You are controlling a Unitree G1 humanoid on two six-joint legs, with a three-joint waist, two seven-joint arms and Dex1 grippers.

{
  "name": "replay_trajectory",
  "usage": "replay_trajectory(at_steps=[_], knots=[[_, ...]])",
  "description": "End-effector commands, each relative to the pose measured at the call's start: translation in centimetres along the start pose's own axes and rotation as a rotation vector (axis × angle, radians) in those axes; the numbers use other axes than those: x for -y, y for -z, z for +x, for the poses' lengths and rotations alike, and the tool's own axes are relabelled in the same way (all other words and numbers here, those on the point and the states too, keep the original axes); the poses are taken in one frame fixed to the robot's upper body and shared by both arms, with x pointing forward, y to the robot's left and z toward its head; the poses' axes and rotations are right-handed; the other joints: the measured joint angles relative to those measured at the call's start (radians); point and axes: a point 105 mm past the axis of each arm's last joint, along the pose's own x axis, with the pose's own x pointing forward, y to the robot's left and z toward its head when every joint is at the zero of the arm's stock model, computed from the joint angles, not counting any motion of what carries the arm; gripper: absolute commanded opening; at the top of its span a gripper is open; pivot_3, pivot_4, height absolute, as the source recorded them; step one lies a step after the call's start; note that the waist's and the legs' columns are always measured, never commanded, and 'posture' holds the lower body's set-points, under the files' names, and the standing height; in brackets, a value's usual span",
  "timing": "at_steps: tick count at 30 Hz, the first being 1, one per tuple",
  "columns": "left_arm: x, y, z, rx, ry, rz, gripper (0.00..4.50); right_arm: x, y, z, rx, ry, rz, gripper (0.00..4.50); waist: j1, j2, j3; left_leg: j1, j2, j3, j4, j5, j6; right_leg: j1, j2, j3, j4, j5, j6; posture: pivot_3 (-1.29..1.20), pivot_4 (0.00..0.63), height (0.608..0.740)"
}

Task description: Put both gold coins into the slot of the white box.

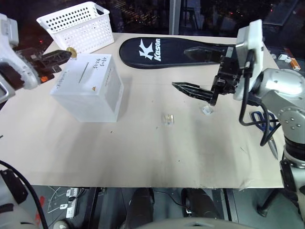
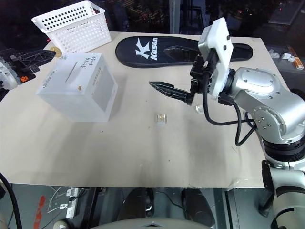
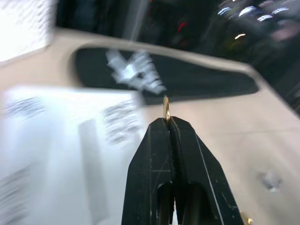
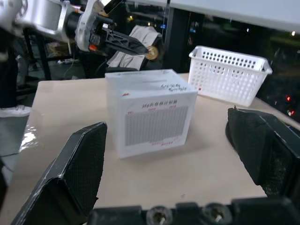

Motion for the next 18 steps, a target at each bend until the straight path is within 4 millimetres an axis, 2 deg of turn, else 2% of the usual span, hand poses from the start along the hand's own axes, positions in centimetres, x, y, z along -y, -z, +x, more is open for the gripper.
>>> replay_trajectory(at_steps=[1, 4, 8, 12, 18], knots=[[-1.2, -0.1, 0.3, -0.034, -0.064, -0.037, 0.0, -0.4, -1.0, 0.0, 0.034, -0.008, -0.062, 4.47, 0.006, 0.0, 0.0, 0.0, 0.0, 0.0, 0.0, 0.001, -0.001, 0.0, 0.0, 0.0, 0.0, 0.0, 0.0, 0.0, 0.15, 0.74], [-1.6, 0.4, 0.7, -0.082, -0.079, -0.057, 0.0, -0.7, -0.9, 0.0, 0.043, -0.002, -0.07, 4.47, 0.014, -0.001, 0.0, -0.001, 0.0, 0.0, 0.0, 0.001, -0.002, 0.0, 0.0, 0.0, 0.0, 0.0, 0.0, 0.0, 0.15, 0.74], [-1.4, 1.2, 1.6, -0.143, -0.074, -0.05, 0.0, -1.5, -1.7, -0.1, 0.088, -0.027, -0.067, 4.47, 0.018, -0.001, 0.0, -0.001, 0.0, 0.001, 0.0, 0.001, -0.003, -0.001, 0.0, 0.0, 0.0, 0.0, 0.0, 0.0, 0.15, 0.74], [-1.0, 1.4, 2.0, -0.171, -0.042, -0.053, 0.0, -1.7, -1.4, -0.1, 0.082, -0.025, -0.07, 4.47, 0.019, -0.001, 0.0, -0.001, 0.0, 0.001, 0.001, 0.001, -0.003, 0.0, 0.0, 0.0, 0.0, 0.0, 0.0, 0.0, 0.15, 0.74], [-2.8, 1.7, 1.9, -0.201, -0.162, -0.017, 0.0, -1.9, -1.4, -0.1, 0.08, -0.023, -0.066, 4.47, 0.016, -0.001, 0.0, -0.001, 0.0, 0.001, 0.001, 0.001, -0.003, -0.001, 0.0, 0.0, 0.001, 0.0, 0.0, 0.0, 0.15, 0.74]])
